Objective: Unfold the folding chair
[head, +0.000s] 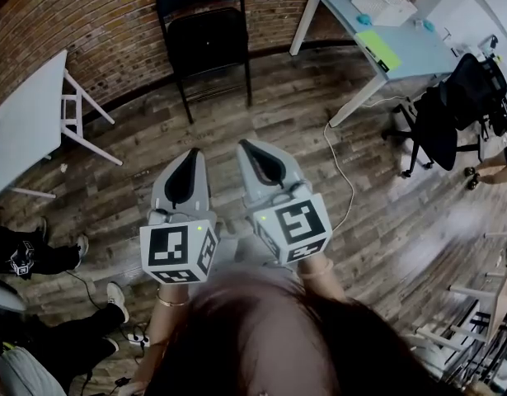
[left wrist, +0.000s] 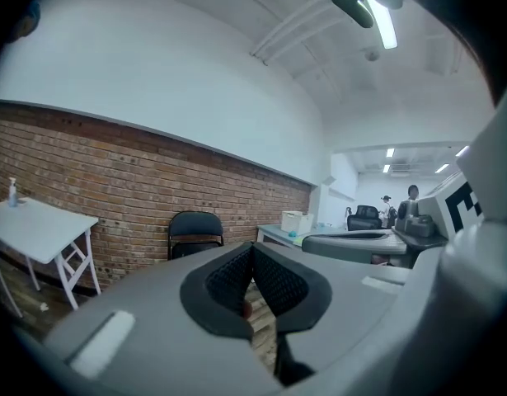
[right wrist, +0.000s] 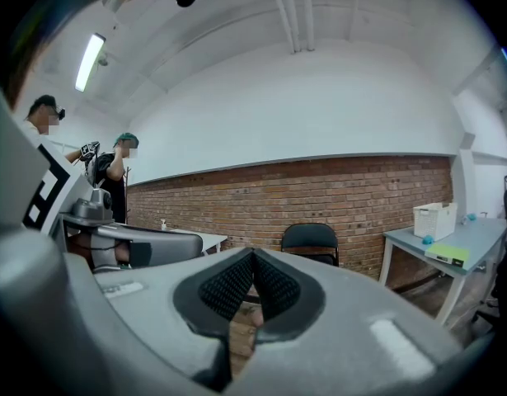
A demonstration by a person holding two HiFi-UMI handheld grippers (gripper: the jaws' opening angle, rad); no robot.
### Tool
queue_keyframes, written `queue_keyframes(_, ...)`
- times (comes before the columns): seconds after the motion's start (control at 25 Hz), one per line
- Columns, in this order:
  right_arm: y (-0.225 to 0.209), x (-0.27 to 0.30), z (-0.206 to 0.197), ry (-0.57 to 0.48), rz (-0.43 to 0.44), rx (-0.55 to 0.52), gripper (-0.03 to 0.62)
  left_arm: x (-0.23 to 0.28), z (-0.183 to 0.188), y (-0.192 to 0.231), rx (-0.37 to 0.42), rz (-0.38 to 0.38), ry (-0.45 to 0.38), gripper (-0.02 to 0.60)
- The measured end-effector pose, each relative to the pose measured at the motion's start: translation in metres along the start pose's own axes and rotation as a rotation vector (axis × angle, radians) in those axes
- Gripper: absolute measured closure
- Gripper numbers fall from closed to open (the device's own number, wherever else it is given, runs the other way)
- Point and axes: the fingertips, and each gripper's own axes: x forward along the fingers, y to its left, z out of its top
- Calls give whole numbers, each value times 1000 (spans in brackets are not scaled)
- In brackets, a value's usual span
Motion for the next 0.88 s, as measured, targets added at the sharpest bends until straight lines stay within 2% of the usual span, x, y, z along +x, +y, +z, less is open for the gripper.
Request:
queue_keyframes(0.44,-5,36,5,8,-16,12,591,27,7,32,13,3,1,581)
queue_keyframes(0.88,-2,79,16,-33,-48,-2,591,52,16,71,24,-10,1,581)
